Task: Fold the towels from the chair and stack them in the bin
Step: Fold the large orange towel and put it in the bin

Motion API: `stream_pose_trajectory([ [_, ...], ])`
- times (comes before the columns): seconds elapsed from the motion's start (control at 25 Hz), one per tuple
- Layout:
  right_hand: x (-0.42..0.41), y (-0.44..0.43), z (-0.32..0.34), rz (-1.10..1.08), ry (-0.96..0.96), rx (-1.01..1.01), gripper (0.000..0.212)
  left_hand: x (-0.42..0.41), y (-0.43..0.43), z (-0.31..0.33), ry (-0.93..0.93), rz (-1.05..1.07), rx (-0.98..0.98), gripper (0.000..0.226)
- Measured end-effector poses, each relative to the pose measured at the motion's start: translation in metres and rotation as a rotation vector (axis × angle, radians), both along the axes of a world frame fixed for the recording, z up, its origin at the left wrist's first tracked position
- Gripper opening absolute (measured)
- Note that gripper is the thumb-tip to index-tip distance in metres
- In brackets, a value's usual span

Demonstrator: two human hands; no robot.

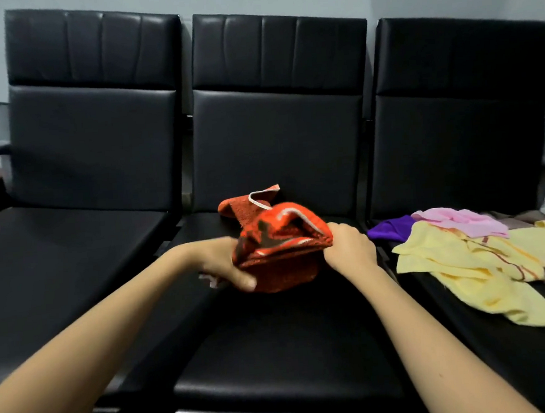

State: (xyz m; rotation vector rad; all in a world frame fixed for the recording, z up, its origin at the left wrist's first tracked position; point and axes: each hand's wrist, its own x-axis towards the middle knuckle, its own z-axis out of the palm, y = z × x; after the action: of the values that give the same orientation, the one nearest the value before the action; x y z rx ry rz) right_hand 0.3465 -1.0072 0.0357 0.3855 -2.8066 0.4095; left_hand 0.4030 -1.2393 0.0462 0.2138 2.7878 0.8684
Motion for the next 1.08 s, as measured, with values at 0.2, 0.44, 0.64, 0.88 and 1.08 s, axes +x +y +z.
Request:
stream_pose_trajectory([
  [0.2,-0.005,0.0,-0.007,0.155,-0.164,-0.518,0.027,-0.019,-0.004,-0.028,0.365,0.207,-0.008,0.013],
  [0.44,-0.016,0.029,-0.008,0.263,-0.3,0.035,0.06,-0.007,-0.016,-0.011,0.138,0.092,0.131,0.037],
  [0.64,-0.01,0.022,0.017,0.143,-0.084,0.233,0.024,-0.005,-0.022,0.002,0.204,0.033,-0.314,0.023],
  [0.88,-0.003,0.022,0.092,0.338,-0.165,-0.628,0.023,-0.01,-0.018,0.066,0.495,0.299,0.466,0.036],
  [1.08,-0.003,0.042,0.141,0.403,-0.596,-0.107,0.028,0.015,-0.042,0.119,-0.029,-0.03,0.226,0.027],
])
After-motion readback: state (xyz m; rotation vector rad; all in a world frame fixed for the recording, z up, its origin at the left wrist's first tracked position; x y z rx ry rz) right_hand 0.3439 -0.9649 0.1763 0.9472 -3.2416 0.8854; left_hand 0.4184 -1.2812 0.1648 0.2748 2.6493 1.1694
